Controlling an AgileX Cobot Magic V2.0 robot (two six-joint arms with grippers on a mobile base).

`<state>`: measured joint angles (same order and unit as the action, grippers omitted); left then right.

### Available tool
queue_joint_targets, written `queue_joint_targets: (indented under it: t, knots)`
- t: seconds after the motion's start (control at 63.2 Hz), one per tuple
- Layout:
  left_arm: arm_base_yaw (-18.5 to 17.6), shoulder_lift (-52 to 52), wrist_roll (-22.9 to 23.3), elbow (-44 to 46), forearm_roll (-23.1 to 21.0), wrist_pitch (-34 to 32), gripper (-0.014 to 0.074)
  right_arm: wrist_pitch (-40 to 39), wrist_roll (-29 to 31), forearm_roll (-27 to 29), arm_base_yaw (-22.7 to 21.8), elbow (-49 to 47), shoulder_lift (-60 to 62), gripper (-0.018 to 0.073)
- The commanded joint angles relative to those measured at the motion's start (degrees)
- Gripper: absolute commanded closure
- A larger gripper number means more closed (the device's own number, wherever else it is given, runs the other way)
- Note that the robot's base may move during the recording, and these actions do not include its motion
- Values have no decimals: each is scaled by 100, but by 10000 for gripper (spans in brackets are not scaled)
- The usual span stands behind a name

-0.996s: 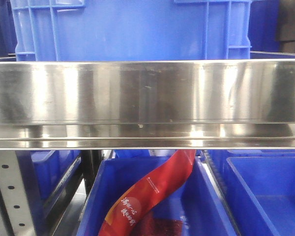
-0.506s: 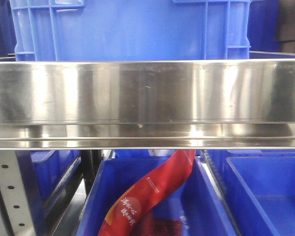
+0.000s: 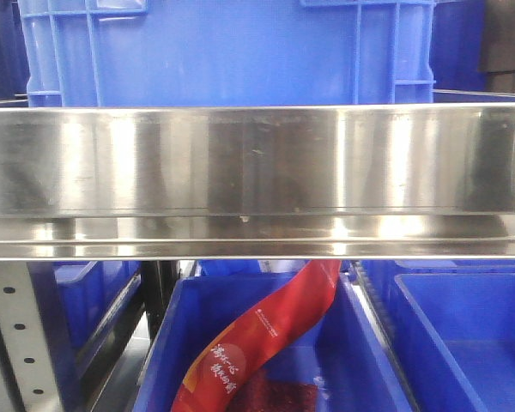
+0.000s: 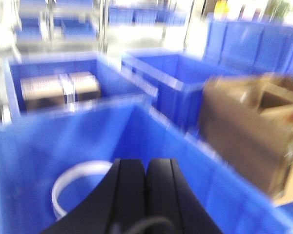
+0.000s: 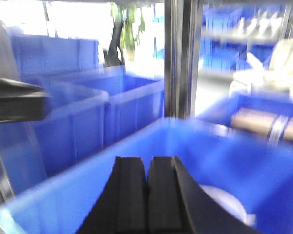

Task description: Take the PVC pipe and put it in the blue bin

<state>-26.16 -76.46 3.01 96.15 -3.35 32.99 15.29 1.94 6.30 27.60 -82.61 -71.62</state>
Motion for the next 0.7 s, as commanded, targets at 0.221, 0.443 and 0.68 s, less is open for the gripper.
queue_joint_targets:
  t: [0.221, 0.443, 0.68]
  knots:
    - [28, 1358, 21, -2156, -44, -1611, 708, -955, 33, 12, -7, 1588, 870, 727]
    - [28, 2689, 21, -4275, -178, -2549, 708, -1103, 33, 12, -7, 3026, 1850, 727]
    - [28, 3696, 21, -5309, -178, -2572, 708, -1038, 33, 12, -7, 3474, 2651, 727]
